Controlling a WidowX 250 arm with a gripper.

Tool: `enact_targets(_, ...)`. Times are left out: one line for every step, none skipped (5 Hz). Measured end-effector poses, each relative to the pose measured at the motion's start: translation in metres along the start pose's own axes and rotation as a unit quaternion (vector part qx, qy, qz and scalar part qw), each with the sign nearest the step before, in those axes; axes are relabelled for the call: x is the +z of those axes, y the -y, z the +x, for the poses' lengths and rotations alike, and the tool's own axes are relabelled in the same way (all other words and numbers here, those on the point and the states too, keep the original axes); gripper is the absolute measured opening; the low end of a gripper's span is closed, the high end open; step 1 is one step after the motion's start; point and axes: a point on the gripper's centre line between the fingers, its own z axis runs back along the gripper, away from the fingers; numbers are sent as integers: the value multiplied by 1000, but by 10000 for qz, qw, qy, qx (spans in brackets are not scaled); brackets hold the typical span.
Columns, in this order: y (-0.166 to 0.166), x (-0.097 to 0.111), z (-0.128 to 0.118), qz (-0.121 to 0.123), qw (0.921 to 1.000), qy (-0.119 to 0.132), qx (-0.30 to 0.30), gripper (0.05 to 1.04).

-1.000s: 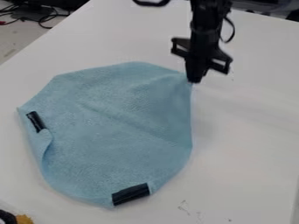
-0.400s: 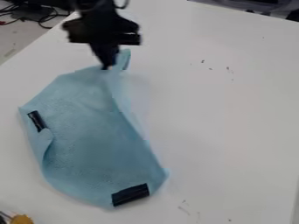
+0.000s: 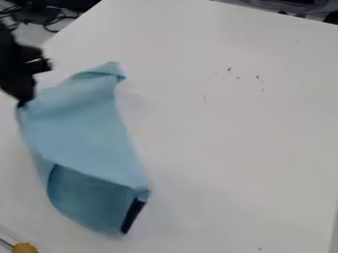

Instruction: Fold the cloth from top rightto bottom left

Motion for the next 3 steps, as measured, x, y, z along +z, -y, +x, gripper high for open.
enact_targets(-36,0,-12,60,9992,-7,383,58)
enact_targets(-54,-5,-22,116,9983,-126,551,73)
enact_targets(-59,-12,-27,202,9982,-242,512,220)
